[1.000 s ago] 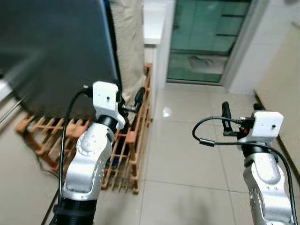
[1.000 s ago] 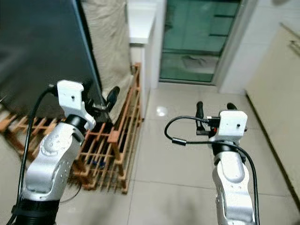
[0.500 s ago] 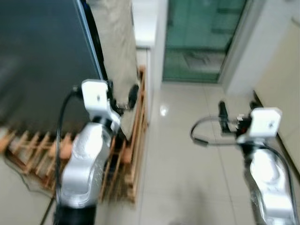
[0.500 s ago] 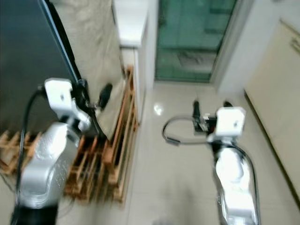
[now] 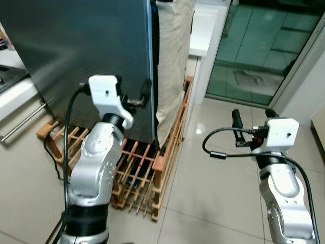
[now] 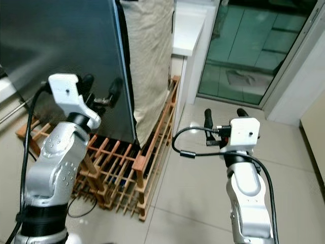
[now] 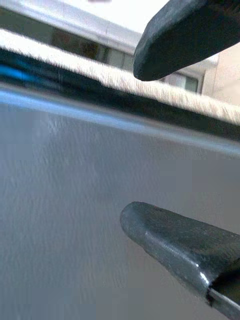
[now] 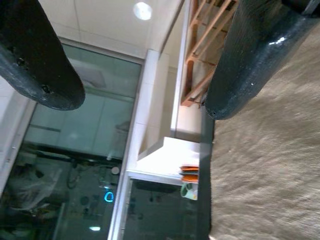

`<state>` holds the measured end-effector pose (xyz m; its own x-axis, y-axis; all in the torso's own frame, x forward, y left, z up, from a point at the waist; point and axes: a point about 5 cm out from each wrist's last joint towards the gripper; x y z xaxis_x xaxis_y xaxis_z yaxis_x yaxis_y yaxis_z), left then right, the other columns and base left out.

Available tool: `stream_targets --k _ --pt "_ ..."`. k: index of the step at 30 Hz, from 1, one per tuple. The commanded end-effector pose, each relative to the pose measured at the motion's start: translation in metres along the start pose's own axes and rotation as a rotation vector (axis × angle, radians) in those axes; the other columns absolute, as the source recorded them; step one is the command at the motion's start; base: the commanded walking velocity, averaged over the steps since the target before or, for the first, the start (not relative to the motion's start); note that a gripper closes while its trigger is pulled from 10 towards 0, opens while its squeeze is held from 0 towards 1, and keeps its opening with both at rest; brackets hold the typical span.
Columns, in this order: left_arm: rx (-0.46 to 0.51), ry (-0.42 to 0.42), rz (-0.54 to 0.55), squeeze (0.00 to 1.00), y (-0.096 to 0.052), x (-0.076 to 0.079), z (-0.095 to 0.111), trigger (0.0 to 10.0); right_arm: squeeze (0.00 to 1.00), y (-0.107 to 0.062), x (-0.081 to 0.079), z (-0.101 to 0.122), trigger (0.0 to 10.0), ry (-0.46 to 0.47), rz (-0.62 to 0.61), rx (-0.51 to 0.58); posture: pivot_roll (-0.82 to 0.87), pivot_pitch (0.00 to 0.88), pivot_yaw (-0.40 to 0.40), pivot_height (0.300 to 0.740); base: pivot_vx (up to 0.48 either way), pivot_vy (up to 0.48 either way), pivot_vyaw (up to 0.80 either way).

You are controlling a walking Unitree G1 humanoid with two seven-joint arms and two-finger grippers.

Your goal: Restocking fridge

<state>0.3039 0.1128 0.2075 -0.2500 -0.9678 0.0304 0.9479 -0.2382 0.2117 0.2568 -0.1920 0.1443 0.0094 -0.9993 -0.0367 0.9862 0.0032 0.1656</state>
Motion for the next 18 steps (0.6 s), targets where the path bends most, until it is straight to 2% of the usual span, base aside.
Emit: stream_targets --k 1,7,14,18 --pt "-0.009 -0.028 -0.036 0.0 0.009 0.008 0.003 10.0 0.0 0.004 0.002 0.001 10.0 0.01 -0.002 0.007 -0.1 0.0 0.012 0.74 0.0 0.0 0.0" --pt "-0.048 -0.081 -0.124 0.0 0.015 0.03 0.0 10.0 0.0 0.006 0.001 0.0 10.0 0.006 -0.003 0.008 -0.11 0.0 0.018 0.74 0.0 0.0 0.0" --pt "-0.068 -0.069 -0.139 0.0 0.028 0.037 -0.004 10.0 0.0 0.006 0.001 -0.001 10.0 0.002 0.002 0.005 -0.12 0.0 0.019 0.74 0.0 0.0 0.0" --pt "-0.073 -0.055 -0.144 0.0 0.042 0.044 -0.005 10.0 0.0 0.006 0.002 -0.001 10.0 -0.003 -0.001 0.005 -0.13 0.0 0.026 0.74 0.0 0.0 0.0"
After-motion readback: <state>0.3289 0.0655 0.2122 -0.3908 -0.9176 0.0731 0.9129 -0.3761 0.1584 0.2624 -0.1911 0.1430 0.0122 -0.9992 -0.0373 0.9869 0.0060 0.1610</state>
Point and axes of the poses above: a point about 5 cm out from each wrist's last joint towards the gripper, its own y axis pointing out of the wrist towards the gripper, its own z axis along the axis of the wrist's last joint, x = y × z, and after that the axes turned 8 degrees about y, right-handed
